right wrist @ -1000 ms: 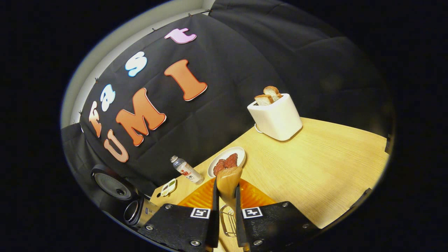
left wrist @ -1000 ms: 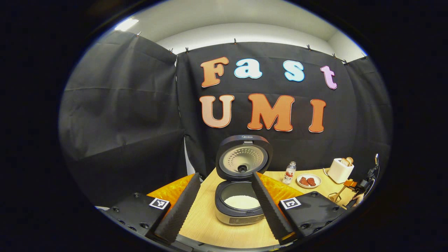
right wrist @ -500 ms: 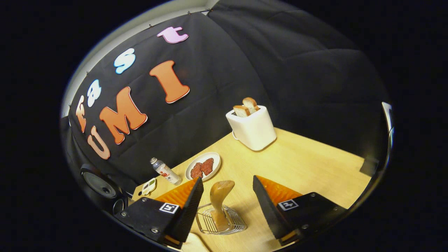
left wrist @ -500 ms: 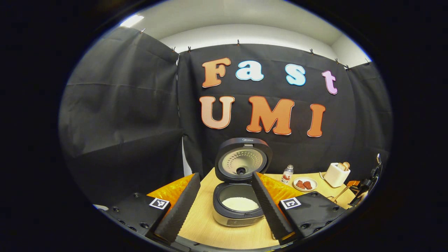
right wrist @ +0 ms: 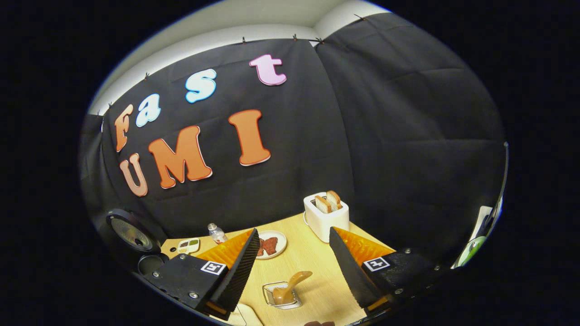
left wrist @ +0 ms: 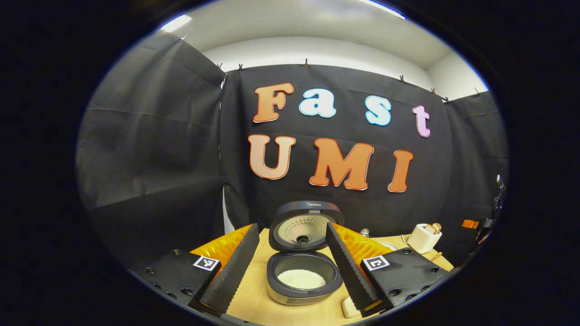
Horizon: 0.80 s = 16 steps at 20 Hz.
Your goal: Close the left gripper, press the button to open the rice cooker; take a wooden spoon from the chopstick holder with the right hand, scoop a spoonful of rice and pour it into the rice cooker, then put the wooden spoon back into the chopstick holder.
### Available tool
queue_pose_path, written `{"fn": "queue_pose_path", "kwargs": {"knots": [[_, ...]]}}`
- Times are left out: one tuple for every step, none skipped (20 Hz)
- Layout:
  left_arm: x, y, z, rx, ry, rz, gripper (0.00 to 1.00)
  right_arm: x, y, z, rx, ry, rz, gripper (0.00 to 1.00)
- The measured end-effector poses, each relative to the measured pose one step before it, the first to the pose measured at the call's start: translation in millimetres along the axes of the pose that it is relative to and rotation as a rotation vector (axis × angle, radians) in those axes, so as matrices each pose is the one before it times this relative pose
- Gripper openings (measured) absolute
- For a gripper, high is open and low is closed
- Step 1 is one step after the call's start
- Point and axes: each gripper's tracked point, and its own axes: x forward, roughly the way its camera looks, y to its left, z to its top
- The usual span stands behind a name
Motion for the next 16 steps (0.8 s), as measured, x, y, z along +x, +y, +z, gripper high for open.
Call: {"fn": "queue_pose_path", "kwargs": {"knots": [[11.43, -0.32, 5.42, 0.01918, 0.00804, 0.0003, 1.0, -8.98, 5.27, 14.74, -0.01686, -0.01552, 0.00293, 0.95], [10.97, -1.37, 3.58, 0.00606, 0.00817, -0.00524, 1.0, -10.51, 5.75, 13.08, -0.0099, -0.01391, 0.00979, 0.95], [12.66, -1.57, 9.17, -0.00452, 0.00795, -0.00058, 1.0, -9.29, 5.54, 12.94, -0.00689, -0.01488, 0.01381, 0.95], [12.9, -2.61, 9.41, -0.003, -0.00185, -0.00061, 1.0, -8.96, 5.17, 11.55, -0.00822, -0.01701, 0.01289, 0.94], [14.73, -1.55, 9.72, 0.00337, -0.00461, 0.00496, 1.0, -7.72, 3.57, 10.79, -0.01207, -0.01573, 0.00727, 0.94], [15.32, -2.2, 7.81, 0.01016, -0.00229, 0.00064, 1.0, -7.26, 0.54, 8.67, -0.01341, -0.00925, -0.00316, 0.94], [14.7, -4.39, 4.2, 0.01051, 0.00723, -0.00753, 1.0, -6.65, -0.3, 6.91, -0.02281, -0.01223, -0.00136, 0.94], [17.9, -5.23, 5.61, 0.00087, 0.01213, -0.01169, 1.0, -7.55, 0.69, 6.34, -0.0285, -0.00909, -0.00143, 0.94], [17.96, -4.63, 7.98, -0.01258, 0.00035, -0.01368, 1.0, -8.44, 1.17, 5.62, -0.02081, -0.01154, 0.00361, 0.94], [18.37, -3.0, 7.77, -0.01345, -0.00518, -0.00323, 1.0, -7.88, 1.33, 6.75, -0.01354, -0.01007, 0.00618, 0.95], [18.65, -2.72, 6.18, -0.00936, -0.00733, -0.00338, 0.99, -5.05, 2.45, 6.68, -0.0099, -0.0091, 0.00668, 0.95], [18.9, -0.39, -1.09, -0.00178, 0.01333, 0.00658, 0.97, -4.72, 1.18, 4.29, -0.0128, -0.00851, 0.00381, 0.95], [16.26, 0.51, -6.43, 0.01094, 0.02266, 0.01042, 0.98, -4.11, -1.43, 3.55, -0.0113, -0.00814, -0.0016, 0.95], [15.66, -0.85, -5.61, 0.01945, 0.01786, 0.0094, 0.98, -2.07, -1.19, 2.09, -0.00552, -0.0047, -0.00052, 0.95], [16.65, 0.0, -7.47, 0.02727, 0.02418, 0.01012, 0.98, -2.59, -0.57, 0.36, -0.00076, -0.00063, 0.00005, 0.95], [12.52, -1.73, -10.76, 0.02415, 0.02862, 0.01062, 0.99, -1.1, -0.15, -0.55, 0.00166, 0.00229, -0.00204, 0.95]]}}
